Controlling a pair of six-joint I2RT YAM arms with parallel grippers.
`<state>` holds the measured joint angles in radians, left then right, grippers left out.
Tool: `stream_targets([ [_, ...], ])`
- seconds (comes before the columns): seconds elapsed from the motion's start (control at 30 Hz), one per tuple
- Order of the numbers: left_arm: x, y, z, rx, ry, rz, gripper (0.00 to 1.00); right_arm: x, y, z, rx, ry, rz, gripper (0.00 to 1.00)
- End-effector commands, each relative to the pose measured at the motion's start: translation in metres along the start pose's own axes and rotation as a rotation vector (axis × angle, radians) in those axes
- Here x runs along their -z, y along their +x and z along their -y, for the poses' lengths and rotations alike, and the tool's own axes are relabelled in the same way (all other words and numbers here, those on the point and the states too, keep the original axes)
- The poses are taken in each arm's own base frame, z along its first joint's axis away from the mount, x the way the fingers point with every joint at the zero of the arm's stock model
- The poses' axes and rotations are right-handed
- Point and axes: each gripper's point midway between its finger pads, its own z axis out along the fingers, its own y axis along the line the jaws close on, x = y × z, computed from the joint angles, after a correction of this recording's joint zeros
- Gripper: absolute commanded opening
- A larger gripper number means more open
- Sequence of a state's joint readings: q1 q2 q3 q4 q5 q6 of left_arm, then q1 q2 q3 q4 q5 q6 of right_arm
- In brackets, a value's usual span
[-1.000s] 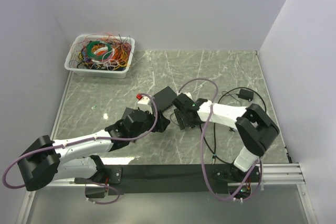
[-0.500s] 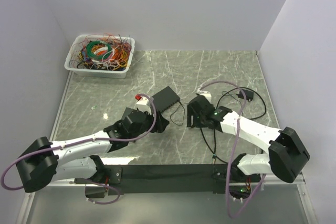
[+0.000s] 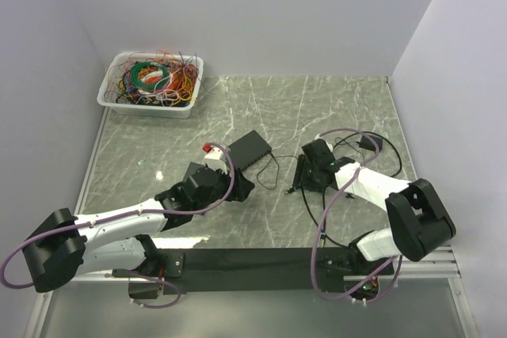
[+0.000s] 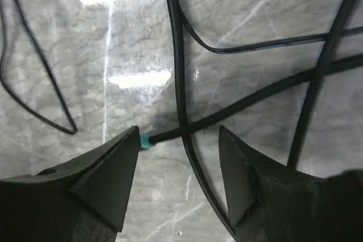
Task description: Insert the plug into the switch port
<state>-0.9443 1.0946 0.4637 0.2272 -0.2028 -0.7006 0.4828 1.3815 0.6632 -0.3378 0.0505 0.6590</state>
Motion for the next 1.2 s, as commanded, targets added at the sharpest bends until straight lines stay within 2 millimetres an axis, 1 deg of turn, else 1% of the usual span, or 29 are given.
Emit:
stream_targets([
  [0.0,0.001,-0.005,0.011,0.016,0.044,0.022,0.7,-0.004,-0.017,-0.019,-0.012,-0.066,0.047,0.64],
  [0.1,0.0,-0.004,0.009,0.016,0.041,0.018,0.71,0.006,-0.032,-0.025,-0.007,-0.073,0.097,0.6],
  [0.13,0.0,-0.003,0.009,0.016,0.042,0.017,0.7,0.013,-0.037,-0.03,-0.002,-0.089,0.116,0.6],
  [0.2,0.0,-0.002,0.008,0.016,0.035,0.015,0.7,0.022,-0.044,-0.033,0.009,-0.08,0.136,0.6],
  [0.33,-0.002,-0.001,0.007,0.012,0.032,0.014,0.71,0.043,-0.053,-0.034,0.06,-0.04,0.19,0.6],
  [0.43,-0.004,0.001,0.006,0.011,0.033,0.013,0.71,0.046,-0.057,-0.033,0.083,-0.026,0.219,0.6],
  [0.47,-0.005,0.003,0.005,0.008,0.03,0.008,0.71,0.044,-0.06,-0.03,0.081,-0.003,0.23,0.6],
  [0.5,-0.007,0.001,0.008,0.01,0.037,0.013,0.71,0.044,-0.067,-0.032,0.087,0.008,0.243,0.59],
  [0.53,-0.008,0.003,0.008,0.008,0.037,0.004,0.7,0.034,-0.066,-0.029,0.096,0.043,0.225,0.59],
  [0.57,-0.01,0.005,0.007,0.006,0.034,-0.007,0.7,0.03,-0.07,-0.028,0.102,0.067,0.228,0.58],
  [0.6,-0.011,0.003,0.01,0.005,0.037,-0.006,0.7,0.028,-0.08,-0.026,0.107,0.108,0.256,0.57],
  [0.63,-0.011,0.005,0.009,0.002,0.034,-0.017,0.7,0.015,-0.078,-0.021,0.118,0.15,0.233,0.55],
  [0.67,-0.011,0.004,0.01,0.005,0.034,-0.017,0.69,0.009,-0.08,-0.018,0.123,0.172,0.232,0.53],
  [0.7,-0.011,0.005,0.009,0.005,0.034,-0.017,0.69,0.005,-0.087,-0.021,0.12,0.172,0.239,0.49],
  [0.73,-0.01,0.005,0.008,0.005,0.033,-0.016,0.7,-0.006,-0.085,-0.019,0.127,0.186,0.218,0.47],
  [0.77,-0.008,0.003,0.009,0.009,0.034,-0.005,0.7,-0.01,-0.084,-0.019,0.128,0.19,0.211,0.45],
  [0.8,-0.006,0.003,0.007,0.009,0.032,-0.005,0.7,-0.012,-0.09,-0.021,0.126,0.192,0.225,0.43],
  [0.83,-0.005,0.004,0.006,0.009,0.028,-0.005,0.7,-0.018,-0.089,-0.019,0.13,0.207,0.217,0.43],
  [0.93,-0.002,0.002,0.002,0.003,0.014,0.002,0.7,-0.022,-0.097,-0.014,0.127,0.235,0.23,0.43],
  [1.0,-0.001,0.002,0.001,0.002,0.009,0.005,0.7,-0.025,-0.1,-0.015,0.127,0.233,0.233,0.42],
  [1.03,-0.001,0.002,0.001,0.0,0.009,0.005,0.71,-0.028,-0.1,-0.012,0.127,0.242,0.224,0.41],
  [1.1,-0.001,0.002,0.0,-0.001,0.007,0.008,0.71,-0.032,-0.103,-0.014,0.129,0.241,0.225,0.39],
  [1.17,-0.002,0.001,0.0,-0.008,0.002,0.007,0.7,-0.038,-0.1,-0.012,0.133,0.246,0.209,0.34],
])
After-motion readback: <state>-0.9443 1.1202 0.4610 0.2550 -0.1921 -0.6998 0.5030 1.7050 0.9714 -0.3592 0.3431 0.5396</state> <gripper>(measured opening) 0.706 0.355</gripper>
